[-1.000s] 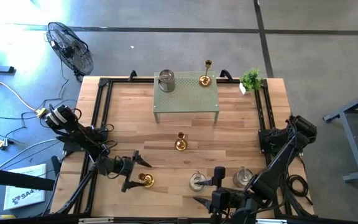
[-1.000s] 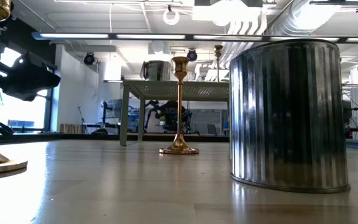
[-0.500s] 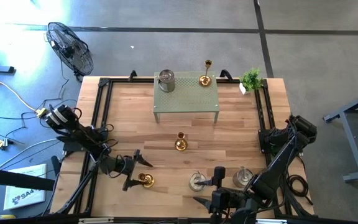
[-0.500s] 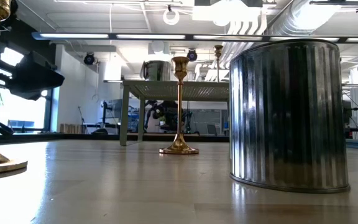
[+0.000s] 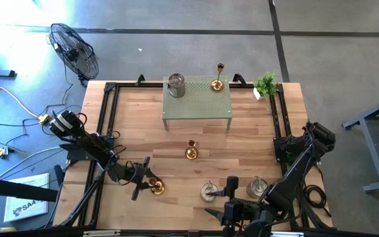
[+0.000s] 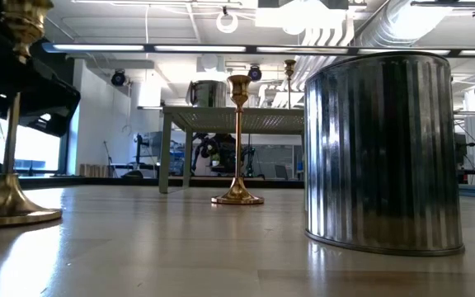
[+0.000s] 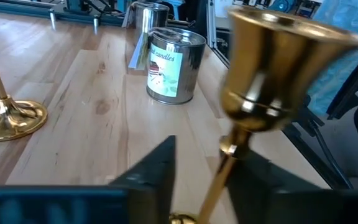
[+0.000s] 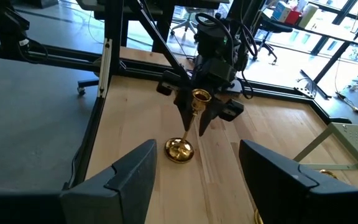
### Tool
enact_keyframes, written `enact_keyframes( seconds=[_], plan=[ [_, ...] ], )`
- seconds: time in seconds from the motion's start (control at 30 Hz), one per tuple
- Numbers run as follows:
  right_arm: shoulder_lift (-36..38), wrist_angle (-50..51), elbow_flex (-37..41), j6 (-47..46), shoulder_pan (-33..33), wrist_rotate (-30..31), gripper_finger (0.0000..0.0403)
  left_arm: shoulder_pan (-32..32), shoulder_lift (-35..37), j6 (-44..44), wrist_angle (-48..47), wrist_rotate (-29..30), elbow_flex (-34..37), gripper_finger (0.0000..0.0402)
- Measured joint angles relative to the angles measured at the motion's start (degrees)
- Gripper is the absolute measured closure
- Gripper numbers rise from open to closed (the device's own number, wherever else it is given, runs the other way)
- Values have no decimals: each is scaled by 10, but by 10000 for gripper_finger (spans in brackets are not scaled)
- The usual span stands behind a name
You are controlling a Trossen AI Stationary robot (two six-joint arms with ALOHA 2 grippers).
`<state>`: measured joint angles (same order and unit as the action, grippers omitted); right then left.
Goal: Pick & Place candle stick holders
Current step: Put the bottom gold candle holder on the shelf
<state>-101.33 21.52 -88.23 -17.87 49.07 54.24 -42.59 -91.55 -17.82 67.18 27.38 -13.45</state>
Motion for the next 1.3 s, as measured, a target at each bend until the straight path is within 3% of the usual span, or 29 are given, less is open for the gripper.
enact_keyframes(
  seconds=[0.17, 0.37, 0.67, 0.93, 1.17, 1.3],
  plan=[
    [0, 0, 0, 0, 0, 0, 179, 0, 0, -1, 5, 14, 0, 388],
    [0, 0, 0, -1, 0, -1, 179, 0, 0, 22, 8, 8, -8, 368],
    [-7, -8, 0, 1, -7, -24, 179, 21, 29, 158, 20, -44, -73, 387],
    [-38, -21, 0, 2, -18, -43, 179, 40, 125, 235, -130, -108, -148, 394],
    [-71, -77, 0, 16, -38, -7, 179, 40, 163, 305, -299, -135, -255, 384],
    [-83, -151, 0, 74, -60, -57, 179, 40, 162, 330, -335, -141, -288, 394]
  ],
)
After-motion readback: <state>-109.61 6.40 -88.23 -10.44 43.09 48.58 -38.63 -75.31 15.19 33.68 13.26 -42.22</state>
